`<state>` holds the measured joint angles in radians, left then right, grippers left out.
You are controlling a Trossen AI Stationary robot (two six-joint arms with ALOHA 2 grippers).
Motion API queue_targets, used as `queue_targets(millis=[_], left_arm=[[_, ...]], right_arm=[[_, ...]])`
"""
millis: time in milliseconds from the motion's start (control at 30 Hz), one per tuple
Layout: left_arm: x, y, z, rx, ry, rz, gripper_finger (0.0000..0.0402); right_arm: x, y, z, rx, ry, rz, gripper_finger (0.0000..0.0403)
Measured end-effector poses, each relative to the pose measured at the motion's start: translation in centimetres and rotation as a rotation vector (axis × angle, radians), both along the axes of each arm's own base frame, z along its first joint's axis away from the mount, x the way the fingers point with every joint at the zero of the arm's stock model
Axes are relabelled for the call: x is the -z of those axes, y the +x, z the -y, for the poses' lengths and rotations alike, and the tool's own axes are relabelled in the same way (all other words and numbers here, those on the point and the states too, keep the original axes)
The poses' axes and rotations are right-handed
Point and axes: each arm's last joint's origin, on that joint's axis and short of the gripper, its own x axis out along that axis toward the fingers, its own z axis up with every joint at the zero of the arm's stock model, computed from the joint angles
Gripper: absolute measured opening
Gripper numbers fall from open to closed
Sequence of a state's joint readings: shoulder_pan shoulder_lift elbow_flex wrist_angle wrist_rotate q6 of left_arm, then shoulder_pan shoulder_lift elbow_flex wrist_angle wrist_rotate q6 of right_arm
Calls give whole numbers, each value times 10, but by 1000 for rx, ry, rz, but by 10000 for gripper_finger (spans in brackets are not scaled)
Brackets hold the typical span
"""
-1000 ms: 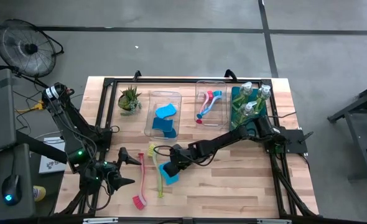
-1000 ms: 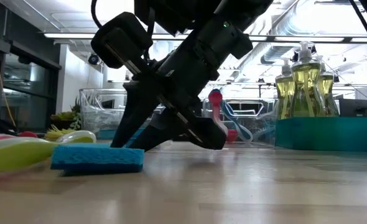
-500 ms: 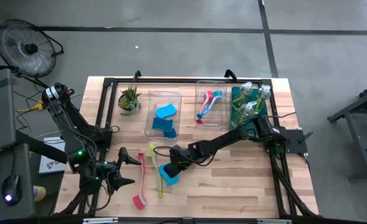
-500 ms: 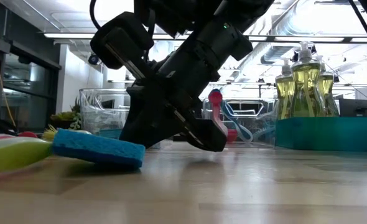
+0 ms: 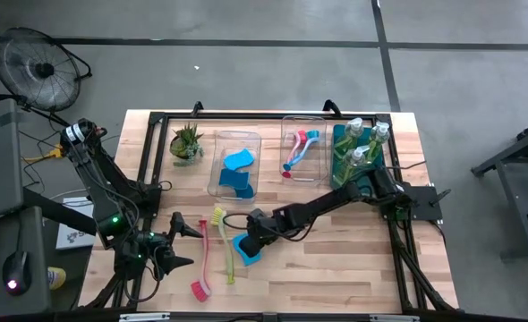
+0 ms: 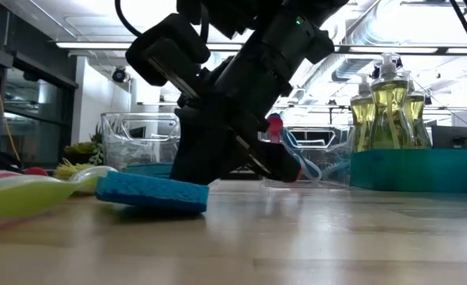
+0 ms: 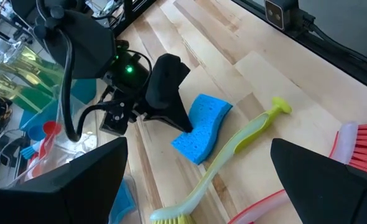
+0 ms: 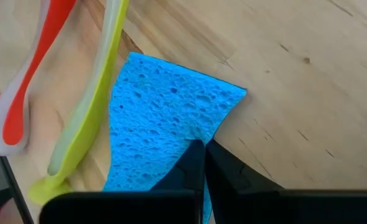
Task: Pick & Place Kitchen Sink Supplies
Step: Put the blue dishwashing sponge into the left transparent bin
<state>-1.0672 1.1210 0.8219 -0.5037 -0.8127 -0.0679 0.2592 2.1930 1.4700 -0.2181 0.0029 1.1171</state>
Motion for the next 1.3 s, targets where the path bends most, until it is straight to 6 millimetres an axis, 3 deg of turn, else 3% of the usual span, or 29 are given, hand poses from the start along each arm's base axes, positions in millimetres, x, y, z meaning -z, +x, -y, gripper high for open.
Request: queue_targets(millis=[633,1033,1300], left_arm=[[0,0,0,1,-24,-9,390],[0,0,1,-4,-38,-6,390],[0,0,1,-13,-57,-9,390]], right_arm=[[-12,-5,-18,-19,-48,45,0],[-63,-13,-13,-6,-119,157,0],[-90,-14,7,9,-168,221,0]])
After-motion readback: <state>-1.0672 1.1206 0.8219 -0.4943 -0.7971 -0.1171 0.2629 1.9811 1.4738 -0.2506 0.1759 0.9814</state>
